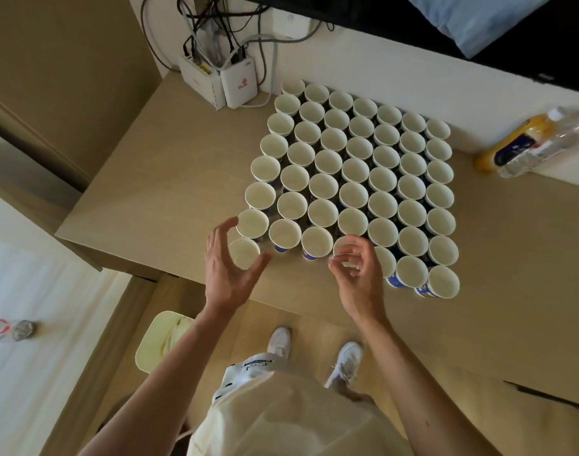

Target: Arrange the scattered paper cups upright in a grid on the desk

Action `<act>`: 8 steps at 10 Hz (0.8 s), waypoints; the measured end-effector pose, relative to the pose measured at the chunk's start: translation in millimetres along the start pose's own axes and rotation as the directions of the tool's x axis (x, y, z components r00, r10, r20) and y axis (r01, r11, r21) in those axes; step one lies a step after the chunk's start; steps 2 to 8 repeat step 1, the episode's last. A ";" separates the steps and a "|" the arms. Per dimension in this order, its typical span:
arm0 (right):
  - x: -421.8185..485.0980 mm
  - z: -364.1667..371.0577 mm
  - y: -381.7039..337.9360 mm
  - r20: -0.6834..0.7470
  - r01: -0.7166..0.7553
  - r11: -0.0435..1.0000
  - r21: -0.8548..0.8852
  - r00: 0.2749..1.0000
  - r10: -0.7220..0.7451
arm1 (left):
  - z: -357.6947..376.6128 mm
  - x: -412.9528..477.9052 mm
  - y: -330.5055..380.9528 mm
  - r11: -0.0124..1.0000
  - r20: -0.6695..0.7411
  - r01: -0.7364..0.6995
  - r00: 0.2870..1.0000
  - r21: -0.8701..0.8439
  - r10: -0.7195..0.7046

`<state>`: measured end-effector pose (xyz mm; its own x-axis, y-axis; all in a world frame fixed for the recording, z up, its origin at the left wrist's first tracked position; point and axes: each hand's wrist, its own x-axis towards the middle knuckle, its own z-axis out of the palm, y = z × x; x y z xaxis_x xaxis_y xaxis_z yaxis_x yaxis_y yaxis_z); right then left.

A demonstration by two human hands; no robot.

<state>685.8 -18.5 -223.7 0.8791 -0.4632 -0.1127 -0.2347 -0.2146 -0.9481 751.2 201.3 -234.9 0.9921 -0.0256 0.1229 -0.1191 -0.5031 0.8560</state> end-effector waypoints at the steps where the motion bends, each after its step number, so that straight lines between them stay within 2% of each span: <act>1: -1.5 -15.8 -6.6 -0.035 0.023 1.000 -0.015 0.999 -0.023 | 14.9 3.5 39.5 0.994 0.081 -0.091 0.992 -0.059 0.096; 8: -1.5 -15.8 -6.6 -0.035 0.023 1.000 -0.015 0.999 -0.023 | 14.9 3.5 39.5 0.994 0.081 -0.091 0.992 -0.059 0.096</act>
